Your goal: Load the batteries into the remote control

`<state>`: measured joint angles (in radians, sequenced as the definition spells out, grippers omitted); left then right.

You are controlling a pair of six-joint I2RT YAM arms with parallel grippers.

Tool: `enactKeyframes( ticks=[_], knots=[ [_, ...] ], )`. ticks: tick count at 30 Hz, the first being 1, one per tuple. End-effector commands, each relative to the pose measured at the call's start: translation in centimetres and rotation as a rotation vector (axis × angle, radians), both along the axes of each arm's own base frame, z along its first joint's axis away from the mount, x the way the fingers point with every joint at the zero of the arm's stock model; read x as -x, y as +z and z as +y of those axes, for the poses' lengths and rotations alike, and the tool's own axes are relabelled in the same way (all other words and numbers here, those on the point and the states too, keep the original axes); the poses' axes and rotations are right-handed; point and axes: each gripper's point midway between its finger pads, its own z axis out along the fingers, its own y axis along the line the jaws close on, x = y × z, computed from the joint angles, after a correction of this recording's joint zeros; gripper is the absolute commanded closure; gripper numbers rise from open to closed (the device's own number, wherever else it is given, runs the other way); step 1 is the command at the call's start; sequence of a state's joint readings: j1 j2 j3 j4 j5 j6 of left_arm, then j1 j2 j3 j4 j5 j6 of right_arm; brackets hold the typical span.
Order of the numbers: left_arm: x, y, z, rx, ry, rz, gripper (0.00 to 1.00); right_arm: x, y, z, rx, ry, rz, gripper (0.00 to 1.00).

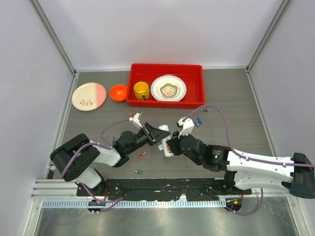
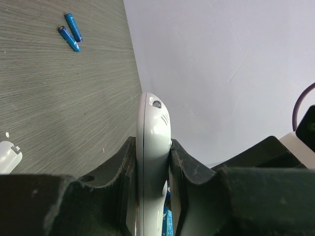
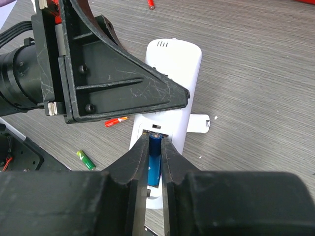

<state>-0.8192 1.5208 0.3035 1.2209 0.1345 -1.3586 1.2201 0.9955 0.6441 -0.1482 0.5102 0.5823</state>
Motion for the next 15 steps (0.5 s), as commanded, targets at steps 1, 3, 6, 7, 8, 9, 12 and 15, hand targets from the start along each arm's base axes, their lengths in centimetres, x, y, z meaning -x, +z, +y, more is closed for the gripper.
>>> enactKeyframes(
  ticks=[1, 3, 6, 7, 8, 9, 12, 15],
  knots=[
    [0.72, 10.3, 1.29, 0.301, 0.022, -0.247, 1.0, 0.57, 0.05, 0.02, 0.012, 0.003, 0.036, 0.81],
    [0.74, 10.24, 1.31, 0.299, 0.022, -0.246, 1.0, 0.54, 0.16, -0.04, 0.009, 0.0, 0.035, 0.79],
    [0.78, 10.12, 1.31, 0.297, 0.022, -0.245, 1.0, 0.48, 0.21, -0.13, 0.01, -0.007, 0.035, 0.77],
    [0.77, 10.07, 1.34, 0.296, 0.022, -0.243, 1.0, 0.44, 0.31, -0.15, 0.006, -0.012, 0.036, 0.76],
    [0.8, 10.07, 1.32, 0.296, 0.022, -0.242, 1.0, 0.43, 0.24, -0.17, 0.008, -0.014, 0.037, 0.75],
    [0.79, 10.06, 1.32, 0.296, 0.022, -0.244, 1.0, 0.42, 0.23, -0.23, 0.011, -0.016, 0.037, 0.73],
    [0.83, 10.01, 1.32, 0.296, 0.022, -0.241, 1.0, 0.34, 0.41, -0.3, 0.011, -0.02, 0.033, 0.68],
    [0.84, 9.84, 1.29, 0.292, 0.02, -0.238, 1.0, 0.32, 0.71, -0.32, 0.005, -0.023, 0.03, 0.64]
  ],
)
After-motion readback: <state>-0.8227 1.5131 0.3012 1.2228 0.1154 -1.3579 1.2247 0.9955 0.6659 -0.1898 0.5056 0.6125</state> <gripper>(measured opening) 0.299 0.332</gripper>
